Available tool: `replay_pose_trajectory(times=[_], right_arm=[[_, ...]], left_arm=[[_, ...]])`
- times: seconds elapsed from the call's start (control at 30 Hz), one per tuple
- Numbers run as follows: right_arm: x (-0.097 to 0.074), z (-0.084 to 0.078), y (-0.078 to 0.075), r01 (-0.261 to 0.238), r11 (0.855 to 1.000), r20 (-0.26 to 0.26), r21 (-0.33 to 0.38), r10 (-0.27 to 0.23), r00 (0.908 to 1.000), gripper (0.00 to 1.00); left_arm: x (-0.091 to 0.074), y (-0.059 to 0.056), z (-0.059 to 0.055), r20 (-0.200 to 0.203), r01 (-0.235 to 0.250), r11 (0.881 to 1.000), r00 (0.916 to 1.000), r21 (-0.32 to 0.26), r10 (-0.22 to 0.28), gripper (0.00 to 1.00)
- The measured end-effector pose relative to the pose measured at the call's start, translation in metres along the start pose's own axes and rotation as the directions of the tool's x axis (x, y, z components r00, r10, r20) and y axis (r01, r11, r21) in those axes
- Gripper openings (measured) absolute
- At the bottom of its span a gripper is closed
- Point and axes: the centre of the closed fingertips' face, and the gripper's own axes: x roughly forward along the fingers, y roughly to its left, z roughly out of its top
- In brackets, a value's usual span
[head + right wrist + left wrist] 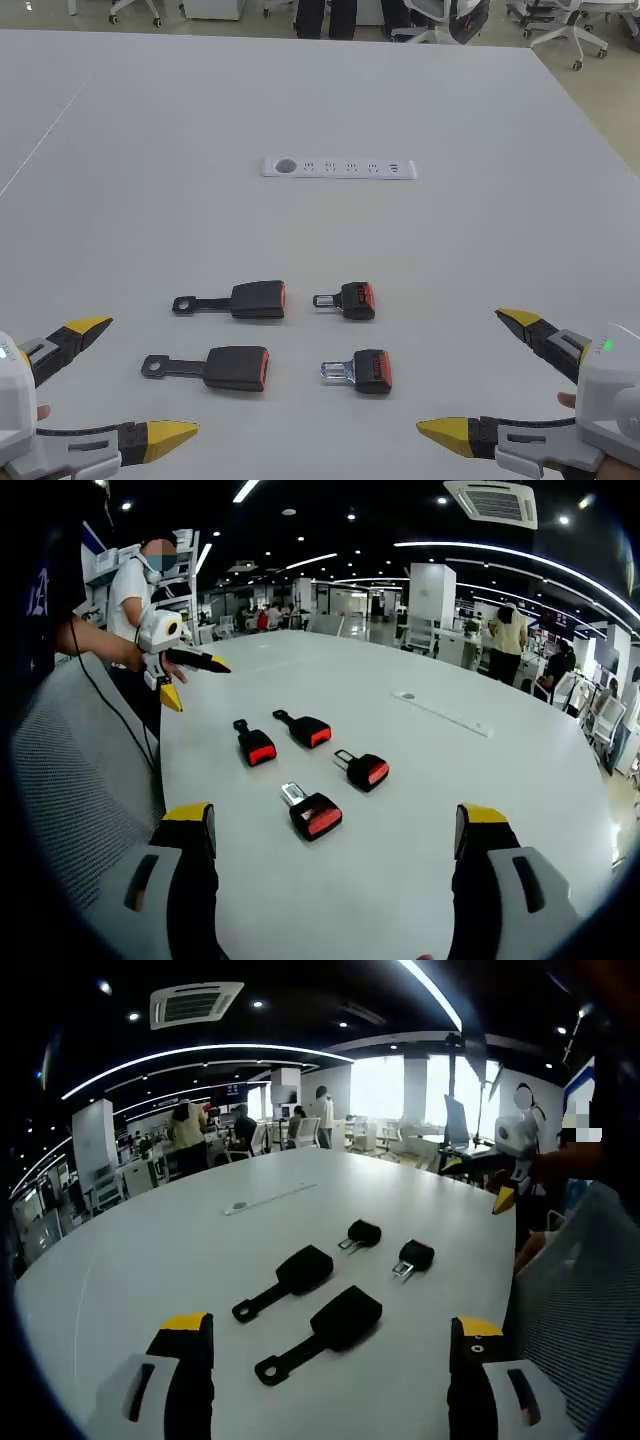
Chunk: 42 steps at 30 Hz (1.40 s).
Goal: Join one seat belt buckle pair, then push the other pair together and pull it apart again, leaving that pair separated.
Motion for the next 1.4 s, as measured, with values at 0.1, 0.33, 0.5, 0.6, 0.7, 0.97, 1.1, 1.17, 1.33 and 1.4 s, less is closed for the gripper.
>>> replay_pose_trajectory(times=[0.1, 0.33, 0.5, 0.6, 0.7, 0.97, 1.1, 1.17, 1.33, 1.4], right_arm=[[0.002, 0.001, 0.001, -0.005, 1.000, -0.004, -0.003, 0.005, 1.0000, 1.00], [0.001, 0.001, 0.001, -0.007, 1.000, -0.006, -0.003, 0.007, 1.0000, 1.00], [0.001, 0.002, 0.002, -0.007, 1.000, -0.008, -0.005, 0.007, 0.9999, 1.00], [0.001, 0.002, 0.003, -0.008, 1.000, -0.005, -0.002, 0.008, 1.0000, 1.00], [0.001, 0.002, 0.004, -0.009, 1.000, -0.006, -0.003, 0.009, 0.9999, 1.00], [0.001, 0.002, 0.004, -0.011, 1.000, -0.006, -0.006, 0.011, 0.9999, 1.00], [0.001, 0.001, 0.004, -0.014, 1.000, -0.008, -0.008, 0.014, 0.9999, 1.00], [0.002, 0.001, 0.003, -0.015, 1.000, -0.007, -0.008, 0.015, 0.9999, 1.00], [0.002, 0.001, 0.003, -0.015, 1.000, -0.006, -0.010, 0.015, 0.9999, 1.00], [0.002, 0.001, 0.003, -0.015, 1.000, -0.006, -0.010, 0.015, 0.9999, 1.00]], left_arm=[[0.000, 0.003, 0.000, 0.004, -0.004, 1.000, 1.0000, -0.001, 0.004, 1.00], [0.000, 0.007, 0.000, 0.011, -0.010, 1.000, 0.9999, -0.006, 0.011, 1.00], [-0.001, 0.007, 0.000, 0.013, -0.010, 1.000, 0.9999, -0.005, 0.010, 1.00], [0.000, 0.003, 0.003, 0.017, -0.007, 1.000, 0.9998, -0.008, 0.007, 1.00], [0.000, 0.001, 0.004, 0.017, -0.005, 1.000, 0.9998, -0.002, 0.005, 1.00], [0.000, -0.003, 0.005, 0.016, -0.004, 1.000, 0.9999, -0.001, 0.004, 1.00], [0.000, -0.004, 0.006, 0.016, -0.006, 1.000, 0.9998, -0.002, 0.006, 1.00], [-0.001, -0.004, 0.007, 0.016, -0.007, 1.000, 0.9998, -0.002, 0.008, 1.00], [-0.001, -0.003, 0.007, 0.018, -0.010, 1.000, 0.9998, -0.002, 0.010, 1.00], [-0.001, -0.003, 0.007, 0.018, -0.009, 1.000, 0.9998, -0.003, 0.009, 1.00]])
